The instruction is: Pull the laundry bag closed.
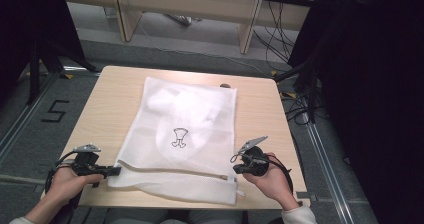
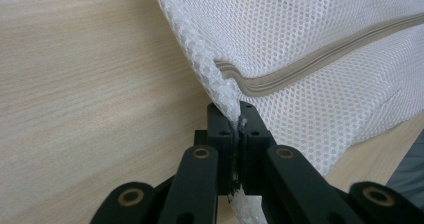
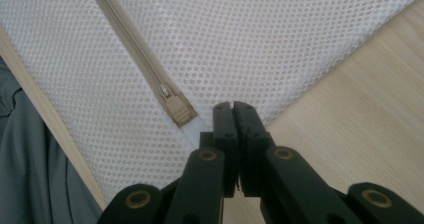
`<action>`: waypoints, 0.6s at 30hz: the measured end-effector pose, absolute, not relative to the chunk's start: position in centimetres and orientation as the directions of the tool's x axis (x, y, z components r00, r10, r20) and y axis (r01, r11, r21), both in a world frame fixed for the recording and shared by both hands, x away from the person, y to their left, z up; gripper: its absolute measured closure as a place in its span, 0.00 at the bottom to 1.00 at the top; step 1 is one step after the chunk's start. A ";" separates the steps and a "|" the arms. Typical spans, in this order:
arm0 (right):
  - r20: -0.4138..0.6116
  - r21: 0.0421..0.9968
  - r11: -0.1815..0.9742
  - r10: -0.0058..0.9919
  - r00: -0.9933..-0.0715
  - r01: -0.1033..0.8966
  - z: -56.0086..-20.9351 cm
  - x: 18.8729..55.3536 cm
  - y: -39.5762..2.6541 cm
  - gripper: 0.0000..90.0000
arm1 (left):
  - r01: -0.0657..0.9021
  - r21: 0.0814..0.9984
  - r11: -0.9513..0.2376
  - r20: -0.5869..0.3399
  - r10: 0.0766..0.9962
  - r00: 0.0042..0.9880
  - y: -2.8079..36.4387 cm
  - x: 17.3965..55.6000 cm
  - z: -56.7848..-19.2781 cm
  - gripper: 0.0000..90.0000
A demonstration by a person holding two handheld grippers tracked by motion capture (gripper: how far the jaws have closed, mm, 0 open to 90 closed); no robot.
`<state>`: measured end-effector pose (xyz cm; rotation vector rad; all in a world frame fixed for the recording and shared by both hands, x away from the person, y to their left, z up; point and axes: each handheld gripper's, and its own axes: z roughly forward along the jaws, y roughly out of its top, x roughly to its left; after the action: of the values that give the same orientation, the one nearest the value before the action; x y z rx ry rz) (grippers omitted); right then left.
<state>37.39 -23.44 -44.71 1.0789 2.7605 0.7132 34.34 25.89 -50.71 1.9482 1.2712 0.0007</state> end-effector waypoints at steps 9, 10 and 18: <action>0.130 0.475 0.618 0.654 -0.745 0.626 -45.1 37.5 -23.0 0.87 | 0.769 0.616 -0.171 -0.402 0.771 0.494 25.7 34.3 -50.9 0.95; 0.124 0.478 0.625 0.647 -0.752 0.617 -45.2 37.5 -23.0 0.86 | 0.768 0.617 -0.171 -0.402 0.771 0.494 25.7 34.3 -50.9 0.95; 0.123 0.504 0.593 0.670 -0.732 0.628 -45.8 37.7 -22.5 0.71 | 0.711 0.685 -0.158 -0.372 0.764 0.527 26.1 34.1 -50.3 0.75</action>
<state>37.66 -22.48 -45.81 1.1159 2.7322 0.8161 34.15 26.14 -50.33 1.8956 1.2098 0.0767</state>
